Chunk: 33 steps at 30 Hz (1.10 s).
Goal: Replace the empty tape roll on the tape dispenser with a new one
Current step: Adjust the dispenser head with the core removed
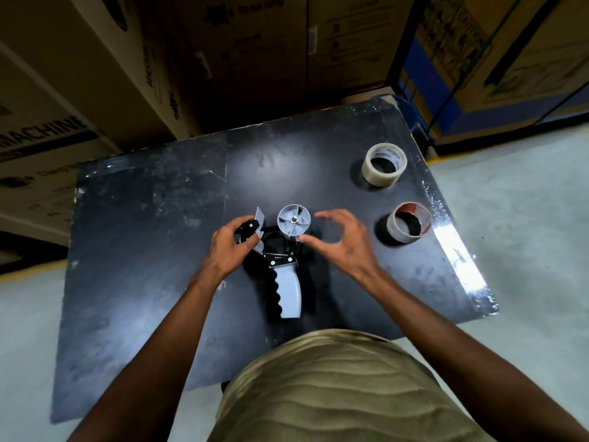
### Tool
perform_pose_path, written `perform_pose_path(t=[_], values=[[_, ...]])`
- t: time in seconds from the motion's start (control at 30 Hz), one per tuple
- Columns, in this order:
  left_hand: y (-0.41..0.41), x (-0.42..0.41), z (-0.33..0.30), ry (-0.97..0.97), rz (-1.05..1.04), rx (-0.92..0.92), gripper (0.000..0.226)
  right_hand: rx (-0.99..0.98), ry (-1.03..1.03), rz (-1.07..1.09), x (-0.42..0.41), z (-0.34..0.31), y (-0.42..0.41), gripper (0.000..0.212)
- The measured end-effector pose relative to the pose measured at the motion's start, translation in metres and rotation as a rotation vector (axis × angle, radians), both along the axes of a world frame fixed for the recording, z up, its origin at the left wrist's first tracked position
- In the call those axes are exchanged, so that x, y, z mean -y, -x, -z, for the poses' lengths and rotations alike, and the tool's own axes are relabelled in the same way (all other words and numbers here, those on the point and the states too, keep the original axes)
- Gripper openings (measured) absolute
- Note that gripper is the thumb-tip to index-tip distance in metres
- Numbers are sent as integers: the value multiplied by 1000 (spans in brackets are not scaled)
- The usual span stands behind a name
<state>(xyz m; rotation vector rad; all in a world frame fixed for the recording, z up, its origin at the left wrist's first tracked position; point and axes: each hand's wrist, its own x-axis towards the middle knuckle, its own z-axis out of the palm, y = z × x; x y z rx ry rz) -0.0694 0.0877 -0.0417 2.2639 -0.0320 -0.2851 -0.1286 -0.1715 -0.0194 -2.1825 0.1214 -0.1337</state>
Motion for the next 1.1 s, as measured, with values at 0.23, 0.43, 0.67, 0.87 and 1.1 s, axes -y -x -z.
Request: perform_pose_path(t=[0.23, 0.43, 0.67, 0.87, 1.1], values=[[12, -6, 5, 7, -77, 38, 40, -262, -219, -54, -45, 17, 23, 57], [28, -9, 8, -5, -92, 91, 56, -548, -264, 21, -55, 33, 37, 65], [77, -10, 3, -199, -5, 423, 36, -703, -412, 7, -59, 35, 42, 36], [83, -16, 7, -205, 60, 367, 29, -777, -548, 26, -66, 36, 46, 31], [71, -16, -2, -266, 95, 366, 17, -808, -744, 39, -78, 30, 50, 12]])
